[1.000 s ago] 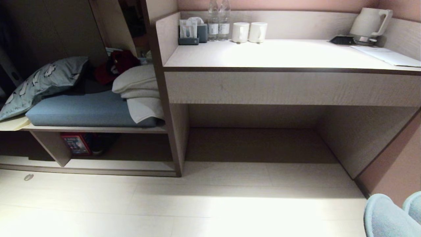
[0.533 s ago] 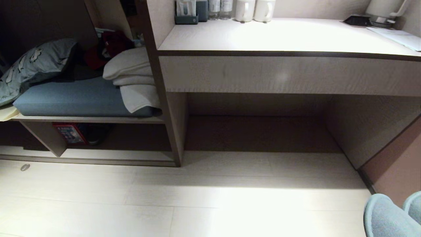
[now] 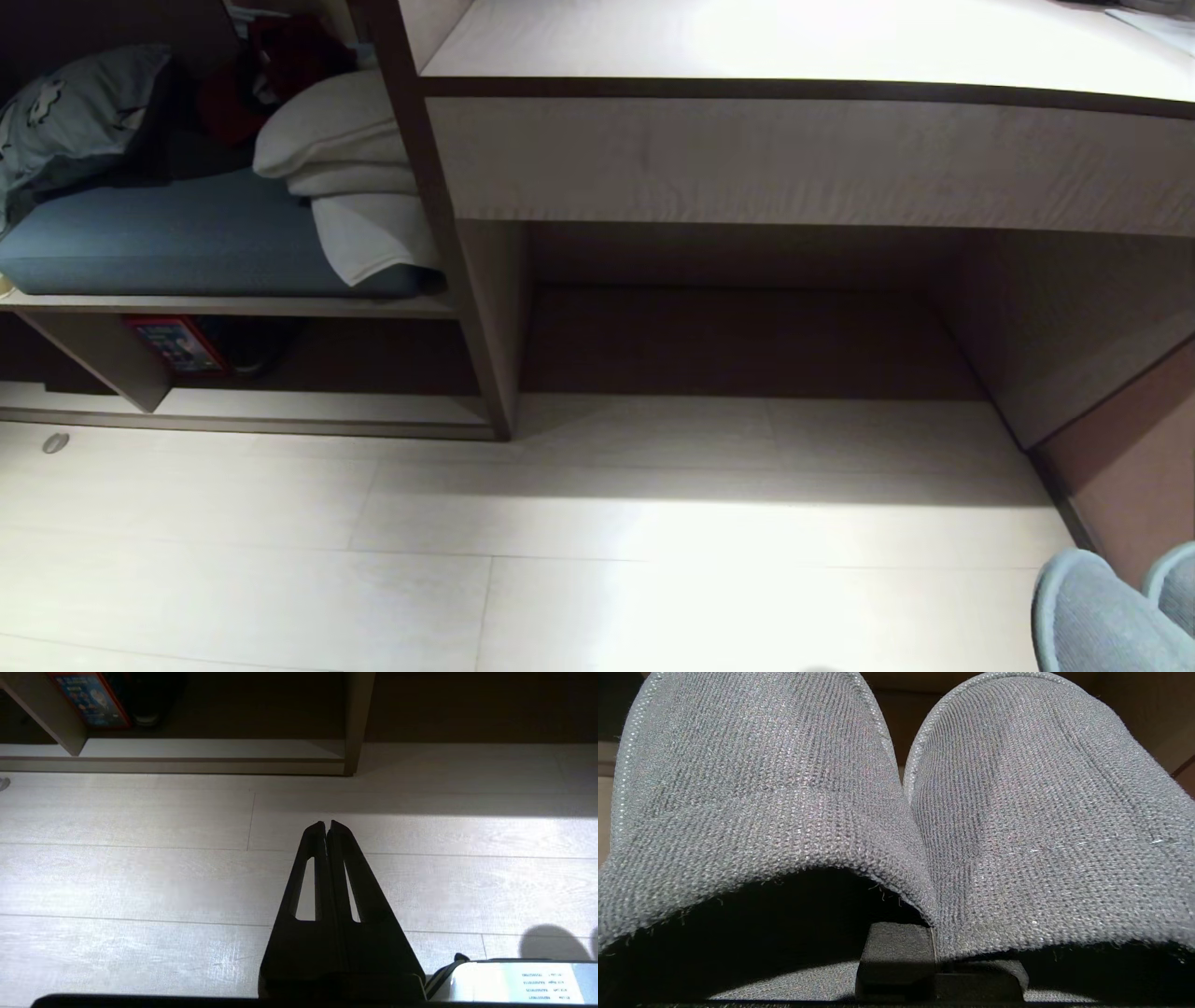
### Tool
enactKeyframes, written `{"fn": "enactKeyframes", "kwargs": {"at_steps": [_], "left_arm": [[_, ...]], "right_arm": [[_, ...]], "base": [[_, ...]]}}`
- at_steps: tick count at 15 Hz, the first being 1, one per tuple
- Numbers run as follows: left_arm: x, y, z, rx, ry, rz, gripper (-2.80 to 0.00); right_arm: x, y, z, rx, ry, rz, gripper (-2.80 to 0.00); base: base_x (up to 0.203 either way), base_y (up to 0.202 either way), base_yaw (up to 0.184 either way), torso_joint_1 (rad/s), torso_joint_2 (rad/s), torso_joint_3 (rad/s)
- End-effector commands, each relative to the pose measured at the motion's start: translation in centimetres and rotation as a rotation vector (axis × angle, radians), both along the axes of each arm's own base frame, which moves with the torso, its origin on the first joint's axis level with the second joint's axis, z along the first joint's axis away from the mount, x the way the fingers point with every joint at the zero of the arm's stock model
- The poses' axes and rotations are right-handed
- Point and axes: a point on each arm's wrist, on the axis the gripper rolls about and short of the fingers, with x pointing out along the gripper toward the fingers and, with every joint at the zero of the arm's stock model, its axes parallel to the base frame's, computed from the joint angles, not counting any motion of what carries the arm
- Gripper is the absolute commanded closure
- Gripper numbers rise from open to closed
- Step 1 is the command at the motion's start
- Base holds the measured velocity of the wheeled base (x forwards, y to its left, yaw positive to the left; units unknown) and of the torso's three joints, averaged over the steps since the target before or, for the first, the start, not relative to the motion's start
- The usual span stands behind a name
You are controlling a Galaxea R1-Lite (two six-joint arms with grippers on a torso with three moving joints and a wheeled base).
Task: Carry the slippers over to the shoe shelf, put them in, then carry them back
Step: Place the slippers on the floor
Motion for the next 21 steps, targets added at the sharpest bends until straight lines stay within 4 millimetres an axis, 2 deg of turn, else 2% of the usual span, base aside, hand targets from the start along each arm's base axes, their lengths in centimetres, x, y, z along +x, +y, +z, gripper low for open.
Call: {"fn": "enactKeyframes", "kwargs": {"at_steps": [1,21], "left_arm": [[0.00,0.00,-0.01,0.000,0.001,0.000,0.00],[0.00,0.00,-0.01,0.000,0.001,0.000,0.00]], "right_arm": [[0.01,0.00,0.00,0.000,0.001,0.001,0.00],[0.01,0.00,0.00,0.000,0.001,0.001,0.00]], "base": [[0.000,0.000,0.000,0.002,0.00,-0.207],[0.000,0.000,0.000,0.002,0.00,-0.198]]}}
